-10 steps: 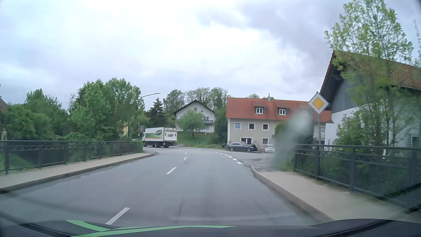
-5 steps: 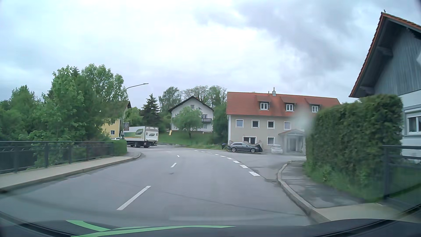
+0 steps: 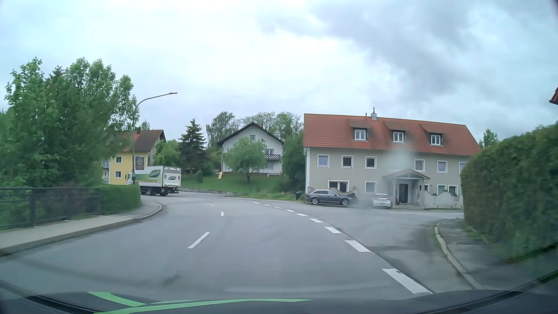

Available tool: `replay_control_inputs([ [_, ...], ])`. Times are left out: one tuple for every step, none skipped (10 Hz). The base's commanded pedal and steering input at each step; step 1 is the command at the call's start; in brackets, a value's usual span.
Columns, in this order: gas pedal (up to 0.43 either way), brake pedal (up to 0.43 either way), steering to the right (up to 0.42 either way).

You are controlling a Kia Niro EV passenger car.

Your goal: Follow the waypoints while adhering to traffic rules and regulations

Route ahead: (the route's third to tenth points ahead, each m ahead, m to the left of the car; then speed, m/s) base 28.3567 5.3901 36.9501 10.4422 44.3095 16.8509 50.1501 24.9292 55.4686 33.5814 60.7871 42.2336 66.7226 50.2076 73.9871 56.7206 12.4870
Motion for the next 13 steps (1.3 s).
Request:
replay_control_inputs([
  [0.000,0.000,-0.006],
  [0.000,0.000,-0.011],
  [0.000,0.000,-0.020],
  [0.000,0.000,-0.028],
  [0.000,0.000,-0.030],
  [0.000,0.000,-0.030],
  [0.000,0.000,-0.032],
  [0.000,0.006,-0.038],
  [0.000,0.030,-0.049],
  [0.000,0.079,-0.062],
  [0.000,0.104,-0.075],
  [0.000,0.134,-0.087],
  [0.000,0.134,-0.091],
])
